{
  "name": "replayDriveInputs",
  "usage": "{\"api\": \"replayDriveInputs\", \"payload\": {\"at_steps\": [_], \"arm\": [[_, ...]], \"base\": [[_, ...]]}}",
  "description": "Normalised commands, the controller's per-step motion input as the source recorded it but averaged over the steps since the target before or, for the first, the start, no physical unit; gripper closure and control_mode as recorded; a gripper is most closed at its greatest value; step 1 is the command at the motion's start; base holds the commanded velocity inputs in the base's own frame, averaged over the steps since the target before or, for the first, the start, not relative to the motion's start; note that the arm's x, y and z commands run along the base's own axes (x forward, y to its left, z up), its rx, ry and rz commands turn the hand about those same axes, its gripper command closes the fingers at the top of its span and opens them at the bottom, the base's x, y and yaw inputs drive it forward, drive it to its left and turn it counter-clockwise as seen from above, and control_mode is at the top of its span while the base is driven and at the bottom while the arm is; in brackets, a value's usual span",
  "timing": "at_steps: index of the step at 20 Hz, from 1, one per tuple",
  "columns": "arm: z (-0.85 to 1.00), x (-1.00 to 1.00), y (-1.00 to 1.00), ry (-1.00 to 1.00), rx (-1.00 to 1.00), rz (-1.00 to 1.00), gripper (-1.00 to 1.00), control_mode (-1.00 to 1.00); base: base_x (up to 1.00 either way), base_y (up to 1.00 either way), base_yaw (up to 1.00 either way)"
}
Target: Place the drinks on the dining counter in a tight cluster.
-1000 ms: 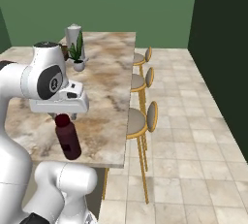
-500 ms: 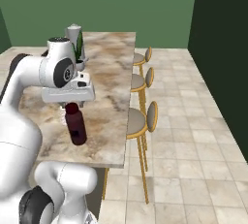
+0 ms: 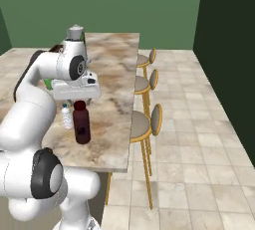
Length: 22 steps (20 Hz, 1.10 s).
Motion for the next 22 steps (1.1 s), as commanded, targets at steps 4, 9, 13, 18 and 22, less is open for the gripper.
{"api": "replayDriveInputs", "payload": {"at_steps": [4, 9, 13, 18, 22], "arm": [[-0.25, 0.42, 0.33, 0.00, 0.00, 0.00, 1.00, -1.00], [-0.19, 0.34, 0.12, -0.08, -0.02, 0.00, 1.00, -1.00], [-0.11, 0.37, 0.02, -0.10, 0.00, 0.00, 1.00, -1.00], [-0.01, 0.41, 0.00, -0.01, 0.00, 0.00, 1.00, -1.00], [-0.04, 0.37, 0.05, 0.00, 0.00, 0.00, 1.00, -1.00]], "base": [[0.00, 0.00, 0.00], [0.00, 0.00, 0.00], [0.00, 0.00, 0.00], [0.00, 0.00, 0.00], [0.00, 0.00, 0.00]]}}
